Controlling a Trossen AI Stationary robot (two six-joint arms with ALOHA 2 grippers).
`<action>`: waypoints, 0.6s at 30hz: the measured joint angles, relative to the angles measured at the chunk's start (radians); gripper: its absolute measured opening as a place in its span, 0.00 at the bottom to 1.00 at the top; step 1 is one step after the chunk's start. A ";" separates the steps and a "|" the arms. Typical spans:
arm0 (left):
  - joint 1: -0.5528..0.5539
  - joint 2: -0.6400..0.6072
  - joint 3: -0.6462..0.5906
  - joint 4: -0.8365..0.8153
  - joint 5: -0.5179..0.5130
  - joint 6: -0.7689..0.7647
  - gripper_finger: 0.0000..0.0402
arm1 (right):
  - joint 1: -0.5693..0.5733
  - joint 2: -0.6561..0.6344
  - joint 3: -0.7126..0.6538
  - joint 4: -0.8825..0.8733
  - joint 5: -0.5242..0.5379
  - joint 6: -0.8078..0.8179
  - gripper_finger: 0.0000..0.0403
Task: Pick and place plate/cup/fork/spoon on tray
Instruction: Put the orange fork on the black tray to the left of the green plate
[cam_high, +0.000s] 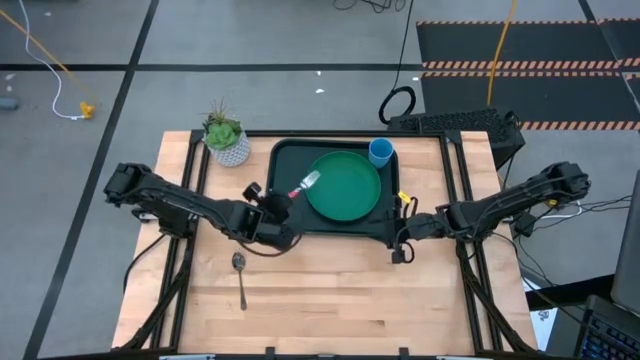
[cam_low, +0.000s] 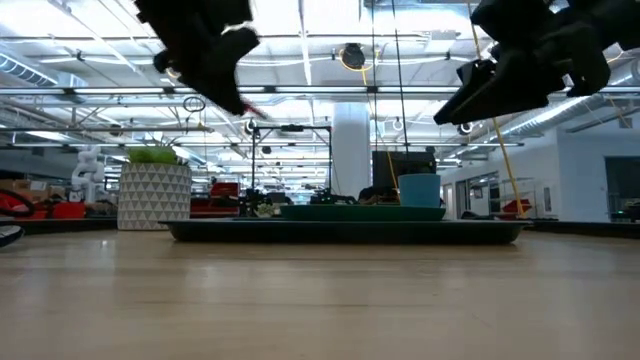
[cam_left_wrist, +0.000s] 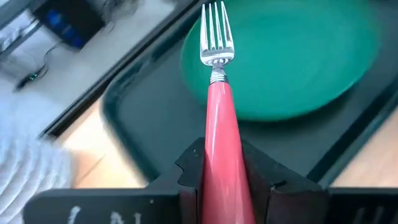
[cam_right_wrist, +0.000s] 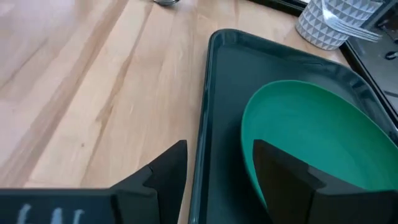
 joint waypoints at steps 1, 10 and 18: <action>0.004 -0.004 -0.003 -0.046 0.003 -0.031 0.16 | 0.000 0.000 -0.008 0.007 0.000 -0.003 0.43; 0.076 0.006 -0.001 -0.239 -0.002 -0.279 0.18 | -0.001 -0.005 -0.018 0.052 -0.001 -0.025 0.43; 0.149 0.057 -0.001 -0.138 0.012 -0.292 0.16 | -0.001 -0.007 -0.017 0.110 -0.001 -0.046 0.43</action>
